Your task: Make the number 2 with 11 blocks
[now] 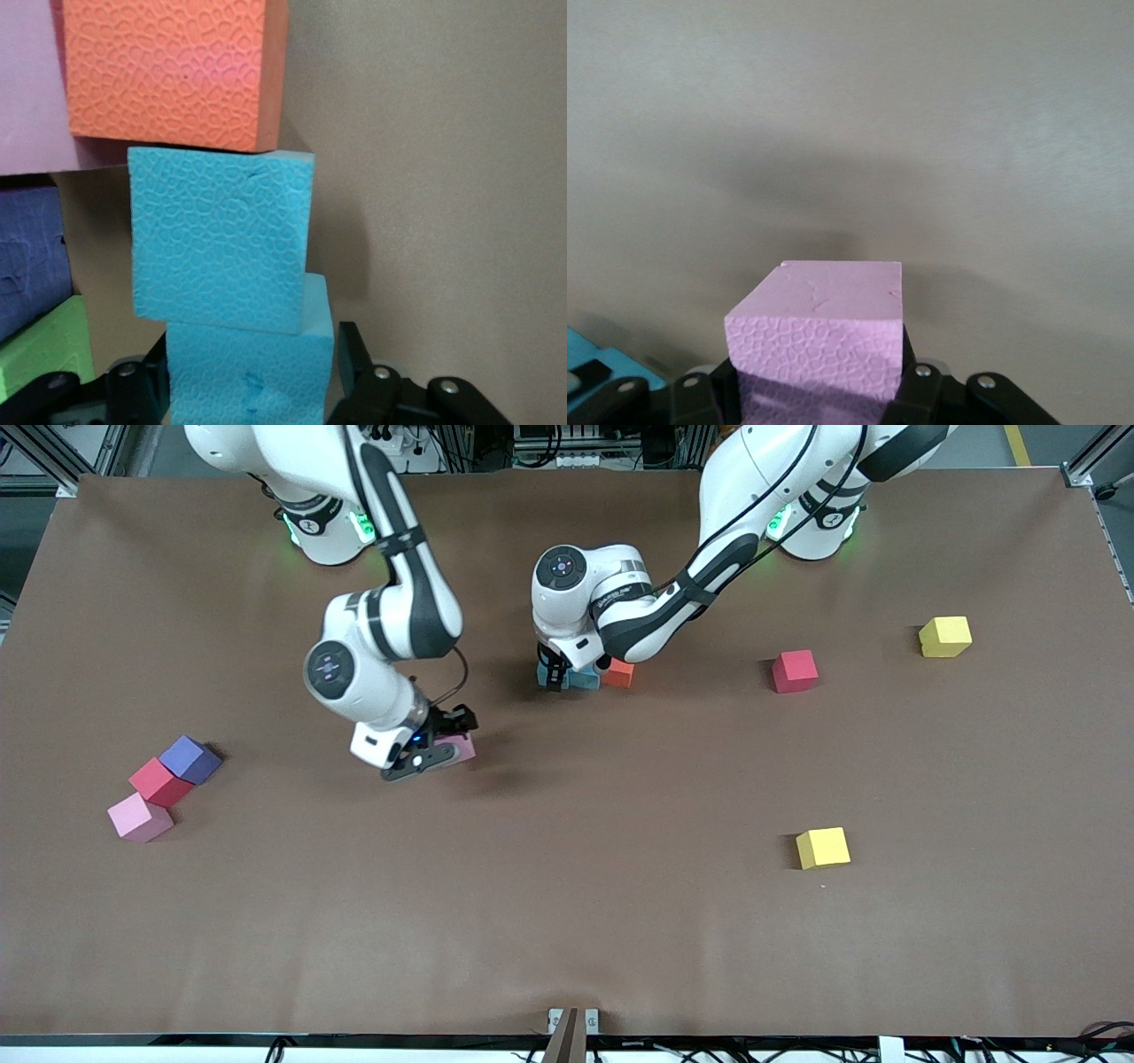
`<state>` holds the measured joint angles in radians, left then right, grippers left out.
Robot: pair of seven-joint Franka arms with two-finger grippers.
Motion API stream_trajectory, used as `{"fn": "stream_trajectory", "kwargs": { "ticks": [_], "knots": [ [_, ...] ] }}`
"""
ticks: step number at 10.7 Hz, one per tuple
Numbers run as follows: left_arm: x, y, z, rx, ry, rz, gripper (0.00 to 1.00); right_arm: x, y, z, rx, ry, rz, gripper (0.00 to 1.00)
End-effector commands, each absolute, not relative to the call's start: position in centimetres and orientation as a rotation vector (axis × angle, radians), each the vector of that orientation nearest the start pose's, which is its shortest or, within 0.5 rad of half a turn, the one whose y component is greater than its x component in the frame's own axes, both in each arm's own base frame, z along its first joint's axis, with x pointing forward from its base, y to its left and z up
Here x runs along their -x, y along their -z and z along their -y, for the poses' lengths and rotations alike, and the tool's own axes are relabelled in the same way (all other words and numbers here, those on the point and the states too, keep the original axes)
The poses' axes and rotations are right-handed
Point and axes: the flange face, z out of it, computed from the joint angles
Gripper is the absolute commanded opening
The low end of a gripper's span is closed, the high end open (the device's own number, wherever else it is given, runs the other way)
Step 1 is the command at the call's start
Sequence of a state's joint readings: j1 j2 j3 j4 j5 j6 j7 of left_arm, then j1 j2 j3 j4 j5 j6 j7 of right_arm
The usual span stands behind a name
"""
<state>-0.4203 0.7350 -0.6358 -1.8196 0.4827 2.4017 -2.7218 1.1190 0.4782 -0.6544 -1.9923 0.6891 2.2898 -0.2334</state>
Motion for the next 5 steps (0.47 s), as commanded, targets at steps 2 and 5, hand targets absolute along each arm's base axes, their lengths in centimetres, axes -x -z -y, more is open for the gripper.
{"fn": "stream_trajectory", "kwargs": {
  "ticks": [2, 5],
  "knots": [
    [-34.58, -20.86, 55.06, 2.340, -0.121, 2.139, 0.76, -52.03, -26.08, -29.00, 2.903, -0.066, 0.310, 0.11],
    [-33.89, -20.95, 55.40, 2.353, -0.128, 2.121, 0.76, -51.86, -25.73, -28.78, 2.908, -0.075, 0.303, 0.11]
  ]
}}
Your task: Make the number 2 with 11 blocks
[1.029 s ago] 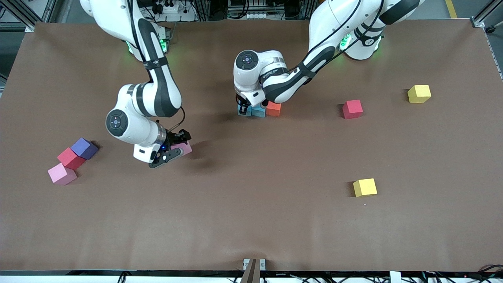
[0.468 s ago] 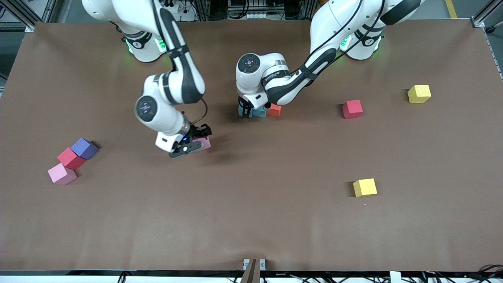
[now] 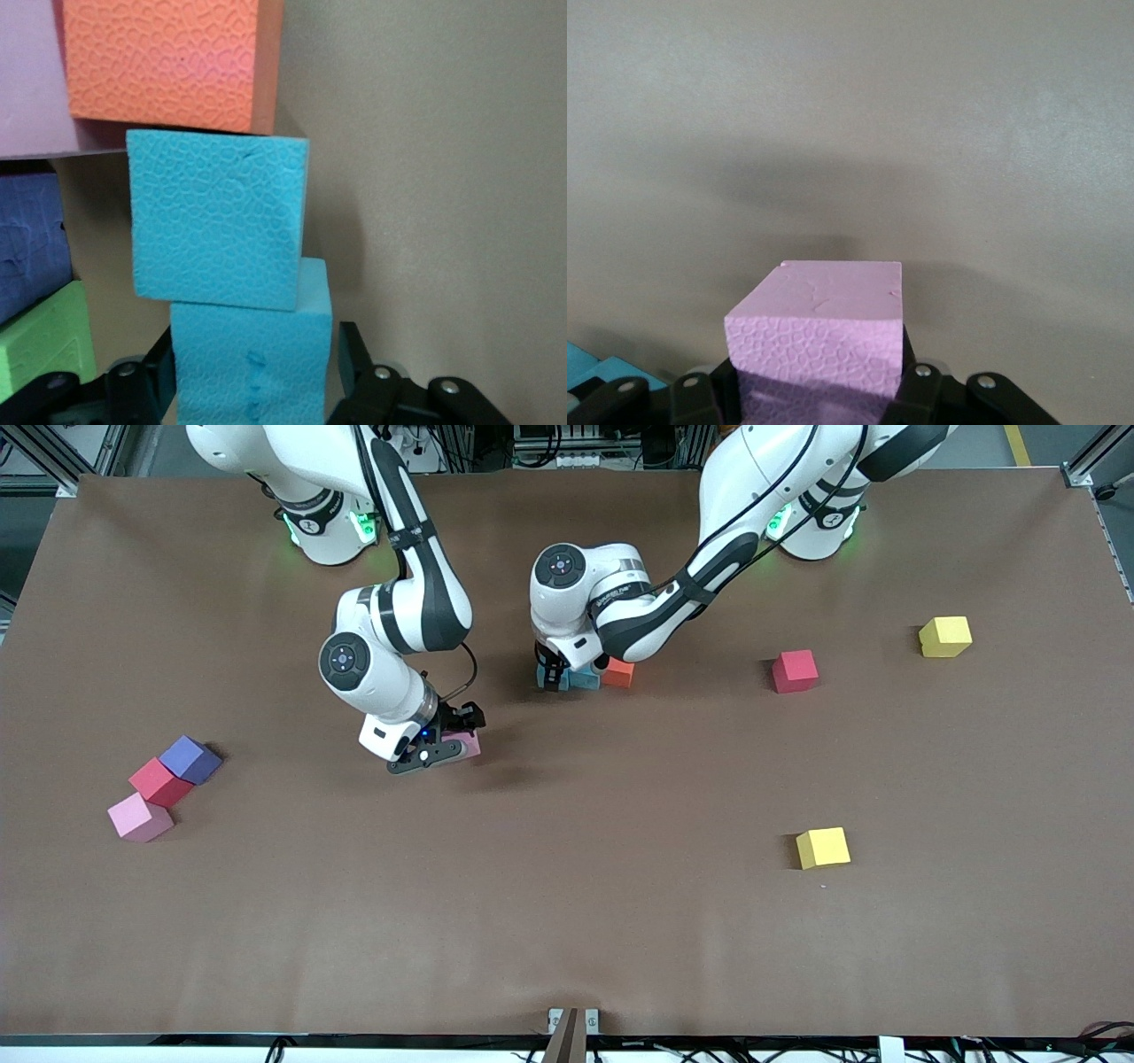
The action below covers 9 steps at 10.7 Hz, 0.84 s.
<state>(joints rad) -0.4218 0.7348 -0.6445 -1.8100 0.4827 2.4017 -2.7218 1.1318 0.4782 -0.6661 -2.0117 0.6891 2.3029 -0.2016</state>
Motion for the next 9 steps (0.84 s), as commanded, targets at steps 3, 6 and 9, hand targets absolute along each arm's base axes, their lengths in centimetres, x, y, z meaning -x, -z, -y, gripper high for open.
{"fn": "stream_trajectory", "kwargs": {
  "ticks": [3, 6, 9],
  "knots": [
    [-33.0, -20.9, 55.7, 2.368, -0.132, 2.096, 0.76, -51.9, -25.7, -28.8, 2.908, -0.075, 0.303, 0.11],
    [-32.6, -22.0, 55.8, 2.383, -0.106, 2.050, 0.76, -51.9, -25.7, -28.8, 2.908, -0.075, 0.303, 0.11],
    [-32.8, -22.7, 55.2, 2.395, -0.080, 1.985, 0.76, -51.9, -25.7, -28.8, 2.908, -0.075, 0.303, 0.11]
  ]
}}
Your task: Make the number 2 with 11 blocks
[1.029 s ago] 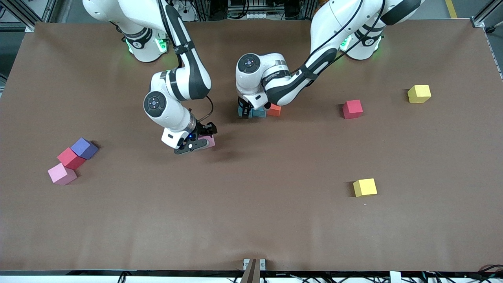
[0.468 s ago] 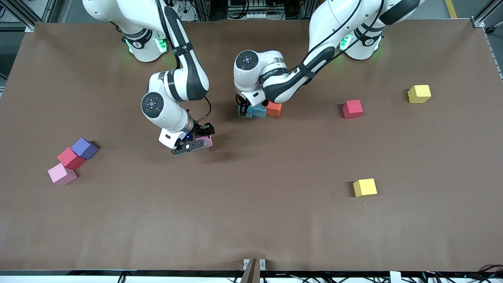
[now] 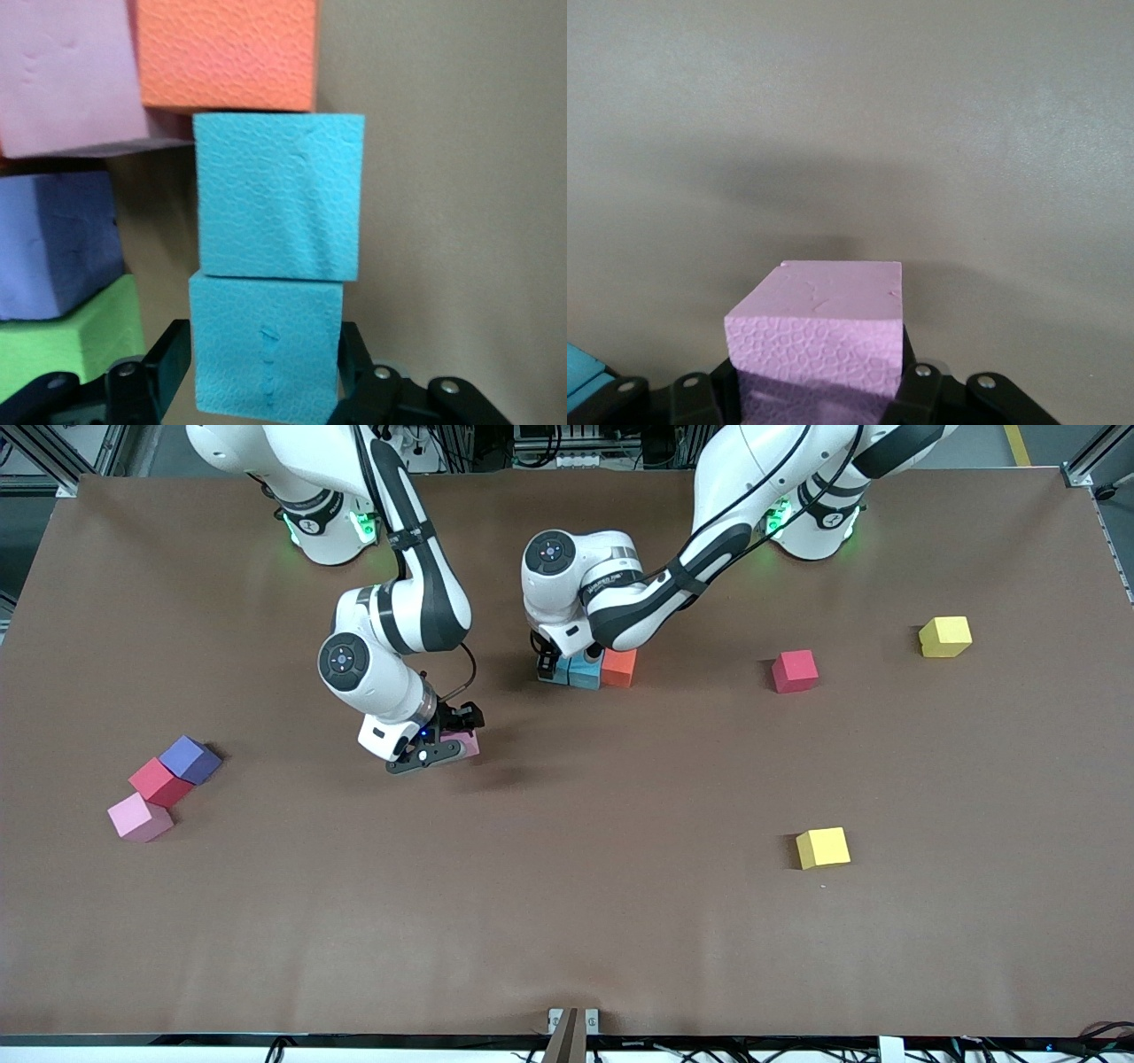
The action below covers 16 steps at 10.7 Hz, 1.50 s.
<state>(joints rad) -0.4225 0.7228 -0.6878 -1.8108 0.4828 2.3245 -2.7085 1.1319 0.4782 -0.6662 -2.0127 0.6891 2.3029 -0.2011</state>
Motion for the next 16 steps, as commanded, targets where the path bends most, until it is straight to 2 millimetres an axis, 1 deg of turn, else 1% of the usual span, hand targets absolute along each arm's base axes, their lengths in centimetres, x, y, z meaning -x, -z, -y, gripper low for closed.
{"fn": "stream_trajectory", "kwargs": {
  "ticks": [1, 4, 6, 9, 10, 11, 12, 13, 14, 15, 16],
  "knots": [
    [-33.0, -22.8, 55.1, 2.397, -0.085, 1.984, 0.76, -51.8, -25.7, -28.7, 2.908, -0.077, 0.303, 0.11],
    [-33.8, -23.5, 54.8, 2.393, -0.094, 2.000, 0.76, -51.8, -25.7, -28.9, 2.907, -0.075, 0.306, 0.12],
    [-34.6, -24.7, 54.5, 2.389, -0.133, 2.021, 0.76, -51.8, -25.7, -28.9, 2.907, -0.075, 0.306, 0.12],
    [-36.2, -27.4, 53.9, 2.390, -0.155, 2.048, 0.76, -51.8, -25.7, -28.9, 2.906, -0.079, 0.306, 0.12],
    [-36.4, -27.6, 53.8, 2.385, -0.152, 2.045, 0.76, -51.7, -25.7, -29.0, 2.908, -0.081, 0.291, 0.12],
    [-36.6, -28.4, 53.7, 2.402, -0.145, 2.020, 0.76, -51.1, -25.8, -30.3, 2.913, -0.086, 0.239, 0.12],
    [-37.3, -29.6, 53.1, 2.414, -0.133, 2.004, 0.76, -50.4, -26.1, -31.9, 2.917, -0.074, 0.212, 0.12],
    [-38.6, -30.7, 52.3, 2.435, -0.146, 1.990, 0.76, -50.1, -25.9, -32.8, 2.927, -0.048, 0.187, 0.12],
    [-40.1, -32.6, 51.3, 2.475, -0.162, 1.959, 0.76, -49.4, -25.5, -33.8, 2.936, -0.050, 0.185, 0.11],
    [-41.7, -33.7, 50.2, 2.517, -0.158, 1.902, 0.76, -49.3, -25.5, -34.0, 2.939, -0.040, 0.170, 0.11],
    [-43.8, -34.9, 48.7, 2.549, -0.132, 1.862, 0.76, -49.3, -25.5, -34.1, 2.939, -0.038, 0.171, 0.11]
  ]
}}
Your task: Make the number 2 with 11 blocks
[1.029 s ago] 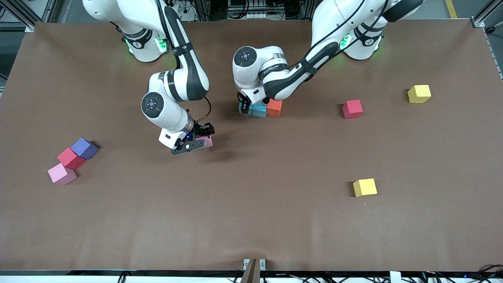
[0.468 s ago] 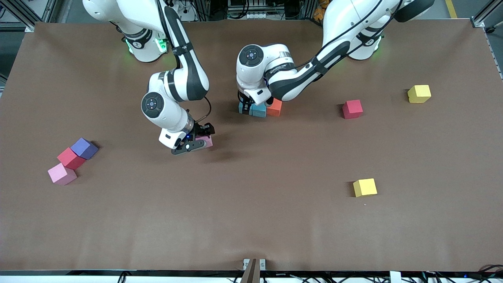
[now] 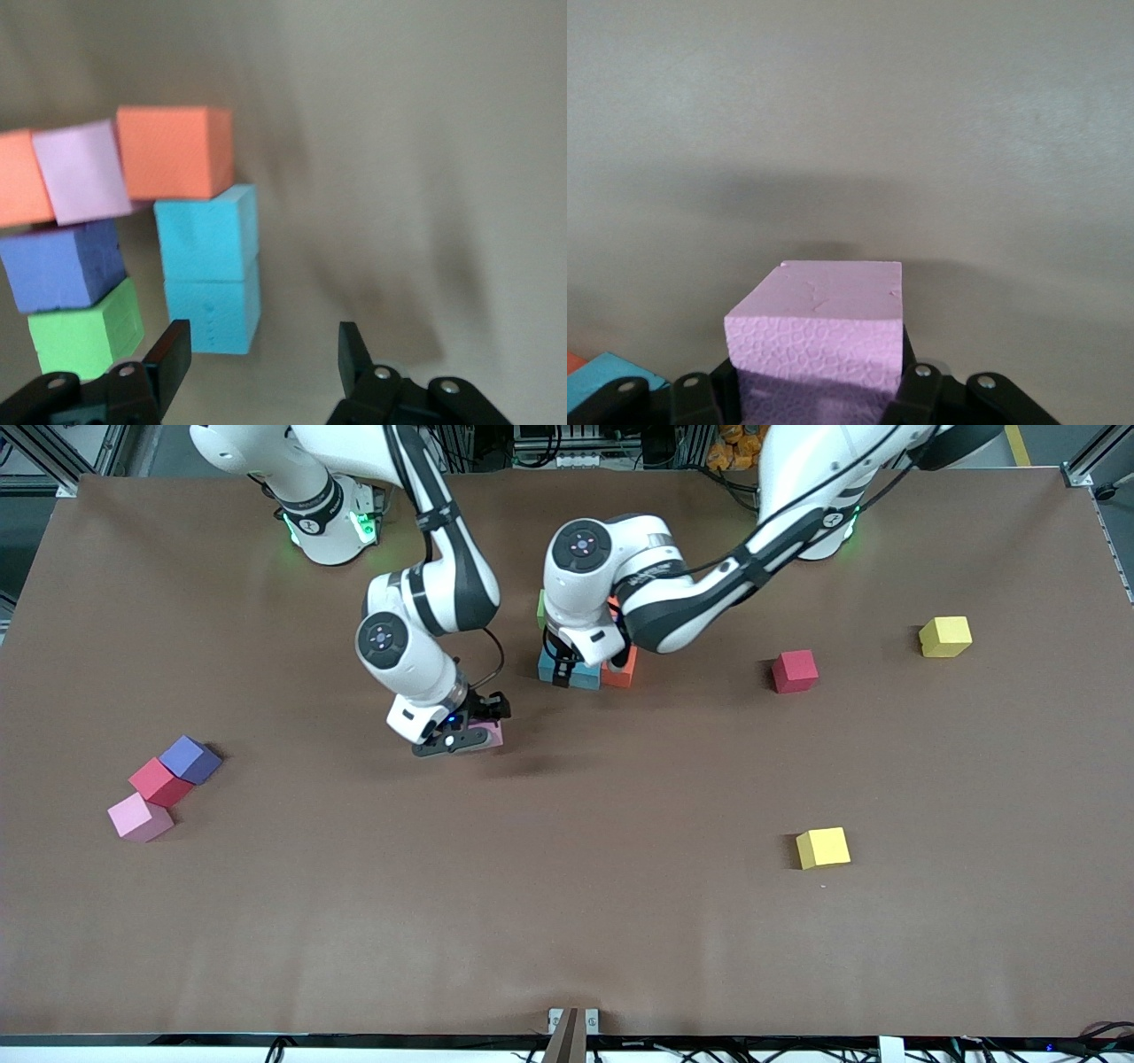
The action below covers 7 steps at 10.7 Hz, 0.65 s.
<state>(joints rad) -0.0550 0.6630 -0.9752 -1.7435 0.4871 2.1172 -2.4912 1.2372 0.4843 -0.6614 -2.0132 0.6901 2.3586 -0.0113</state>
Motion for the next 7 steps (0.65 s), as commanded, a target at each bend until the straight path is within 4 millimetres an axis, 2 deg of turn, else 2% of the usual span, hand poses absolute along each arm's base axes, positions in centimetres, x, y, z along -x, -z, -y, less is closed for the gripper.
{"fn": "stream_trajectory", "kwargs": {
  "ticks": [1, 3, 4, 5, 7],
  "knots": [
    [-45.9, -35.5, 47.1, 2.588, -0.124, 1.820, 0.76, -48.8, -25.1, -34.7, 2.948, -0.030, 0.168, 0.11],
    [-49.9, -36.1, 42.7, 2.699, -0.124, 1.672, 0.76, -47.4, -24.2, -37.4, 2.973, -0.002, 0.086, 0.11],
    [-51.3, -36.6, 40.8, 2.774, -0.133, 1.560, 0.77, -47.0, -23.6, -38.1, 2.987, 0.001, 0.077, 0.10],
    [-53.0, -36.5, 38.7, 2.802, -0.137, 1.521, 0.77, -46.5, -23.1, -38.8, 2.995, 0.027, 0.057, 0.10],
    [-56.1, -36.3, 34.2, 2.913, -0.130, 1.327, 0.77, -45.5, -21.8, -40.6, 2.968, 0.009, -0.065, 0.09]
  ]
}}
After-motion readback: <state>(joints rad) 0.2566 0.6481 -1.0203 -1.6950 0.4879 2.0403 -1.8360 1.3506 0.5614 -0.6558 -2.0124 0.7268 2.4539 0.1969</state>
